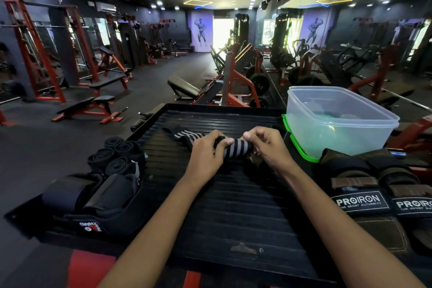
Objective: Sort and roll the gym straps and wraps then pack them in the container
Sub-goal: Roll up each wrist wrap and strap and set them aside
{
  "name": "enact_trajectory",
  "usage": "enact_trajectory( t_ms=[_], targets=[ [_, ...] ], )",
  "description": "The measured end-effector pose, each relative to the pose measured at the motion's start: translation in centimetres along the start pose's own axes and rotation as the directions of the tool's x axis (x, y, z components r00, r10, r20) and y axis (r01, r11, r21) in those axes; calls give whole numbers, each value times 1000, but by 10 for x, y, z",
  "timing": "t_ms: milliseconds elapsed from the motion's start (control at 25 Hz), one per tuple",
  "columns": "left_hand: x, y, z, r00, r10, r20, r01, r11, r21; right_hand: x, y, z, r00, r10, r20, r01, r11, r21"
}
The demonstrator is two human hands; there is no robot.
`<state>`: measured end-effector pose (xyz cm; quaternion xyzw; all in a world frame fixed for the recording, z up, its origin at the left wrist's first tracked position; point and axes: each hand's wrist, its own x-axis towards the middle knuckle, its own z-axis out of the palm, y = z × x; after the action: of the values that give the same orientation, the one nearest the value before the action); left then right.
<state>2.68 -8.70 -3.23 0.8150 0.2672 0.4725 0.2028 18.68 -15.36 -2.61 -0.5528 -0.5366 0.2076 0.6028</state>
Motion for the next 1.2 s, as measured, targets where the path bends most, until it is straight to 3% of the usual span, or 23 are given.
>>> enact_trajectory(
  t_ms=[120, 280, 480, 680, 760, 840, 920, 1040, 1200],
  targets=[
    [4, -6, -2, 998, -44, -49, 45, 999, 23, -2, -4, -4, 999, 10, 49, -15, 995, 98],
    [4, -8, -3, 998, -60, -31, 60, 998, -4, -2, -4, 1, 983, -47, 177, 36, 998, 60],
    [5, -4, -3, 989, -148, 19, 149, 979, -136, -3, -5, 1, 995, -1, 103, -16, 986, 168],
    [1, 0, -6, 971, -182, 158, 216, 946, -240, -3, -5, -5, 995, 26, 97, -36, 993, 108],
    [0, -3, -8, 923, -346, 169, 375, 905, -201, -3, -5, -6, 995, 61, 78, -69, 992, 105],
    [2, -12, -12, 792, -585, 174, 601, 798, -54, -3, -5, -7, 989, 97, 116, -113, 983, 142],
    [0, -18, -13, 673, -698, 245, 710, 702, 49, -4, -6, -7, 961, 145, 236, -188, 967, 170],
    [3, -29, -5, 665, -700, 261, 714, 698, 50, -7, -8, 1, 866, 231, 444, -302, 948, 96],
    [9, -36, 7, 739, -542, 399, 632, 764, -133, -14, -8, 4, 795, 303, 526, -351, 936, -10]
  ],
)
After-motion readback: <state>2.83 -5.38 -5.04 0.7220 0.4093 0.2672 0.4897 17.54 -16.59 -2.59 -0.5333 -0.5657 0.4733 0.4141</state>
